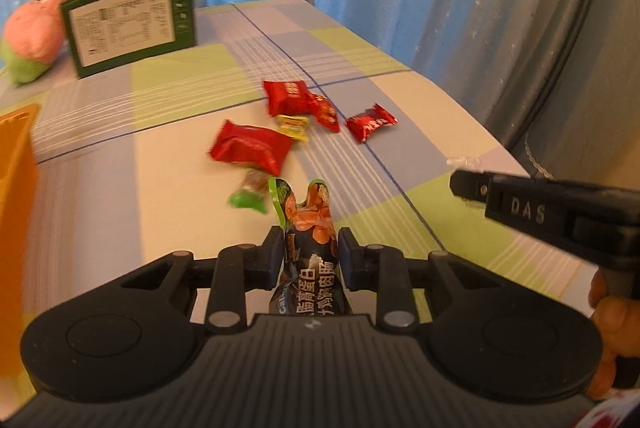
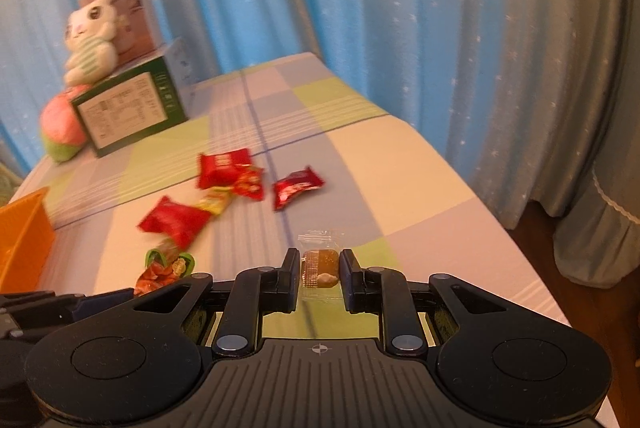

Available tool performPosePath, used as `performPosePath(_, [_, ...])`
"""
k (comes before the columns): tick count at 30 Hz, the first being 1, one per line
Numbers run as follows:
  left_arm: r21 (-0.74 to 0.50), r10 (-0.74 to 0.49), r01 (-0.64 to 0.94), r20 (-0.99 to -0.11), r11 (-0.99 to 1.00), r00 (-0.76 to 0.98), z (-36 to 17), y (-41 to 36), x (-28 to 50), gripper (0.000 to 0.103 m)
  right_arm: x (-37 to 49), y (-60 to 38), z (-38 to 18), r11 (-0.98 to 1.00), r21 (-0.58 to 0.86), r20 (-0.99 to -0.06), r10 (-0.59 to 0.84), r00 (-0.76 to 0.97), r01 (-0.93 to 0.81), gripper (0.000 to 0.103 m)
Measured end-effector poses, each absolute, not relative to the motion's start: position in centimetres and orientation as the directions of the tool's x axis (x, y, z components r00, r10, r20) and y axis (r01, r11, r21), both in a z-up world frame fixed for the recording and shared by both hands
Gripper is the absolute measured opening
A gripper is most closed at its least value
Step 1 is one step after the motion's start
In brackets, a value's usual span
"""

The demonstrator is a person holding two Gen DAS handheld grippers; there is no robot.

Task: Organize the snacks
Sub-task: 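Carry the snack stick and caramel over the orange tray with both tools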

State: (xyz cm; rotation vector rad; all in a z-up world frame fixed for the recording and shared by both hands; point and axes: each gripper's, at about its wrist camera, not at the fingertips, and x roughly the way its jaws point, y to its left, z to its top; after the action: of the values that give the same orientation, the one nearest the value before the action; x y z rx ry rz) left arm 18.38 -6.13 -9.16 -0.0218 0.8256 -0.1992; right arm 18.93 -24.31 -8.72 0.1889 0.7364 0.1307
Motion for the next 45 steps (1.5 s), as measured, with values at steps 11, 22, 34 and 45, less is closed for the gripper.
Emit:
performPosePath(11, [-0.110,-0.162,0.120,-0.695,0.987,0.701,-4.3,-2.7,12.1,0.026,12.7,-21.4,-5.2,0.965,0.229,-0.637,0.246,0.731,-0.125,0.021])
performPosePath(22, [-0.099,-0.117,0.068,-0.664,0.993,0.738,0.1,1.9,6.3,0.026,8.3,-17.3,-0.9,0.946,0.232,-0.603,0.322,0.730,-0.226,0.021])
performPosePath(34, [-0.105,-0.051,-0.022,-0.639,0.994,0.768,2.2,6.7,2.2,0.026,5.5,-12.7,1.0,0.920,0.218,-0.586,0.390,0.710,-0.326,0.021])
performPosePath(45, [-0.099,0.017,-0.104,-0.640,0.990,0.768,2.4,11.1,0.1,0.026,4.7,-8.5,1.2,0.888,0.219,-0.586,0.451,0.673,-0.404,0.021])
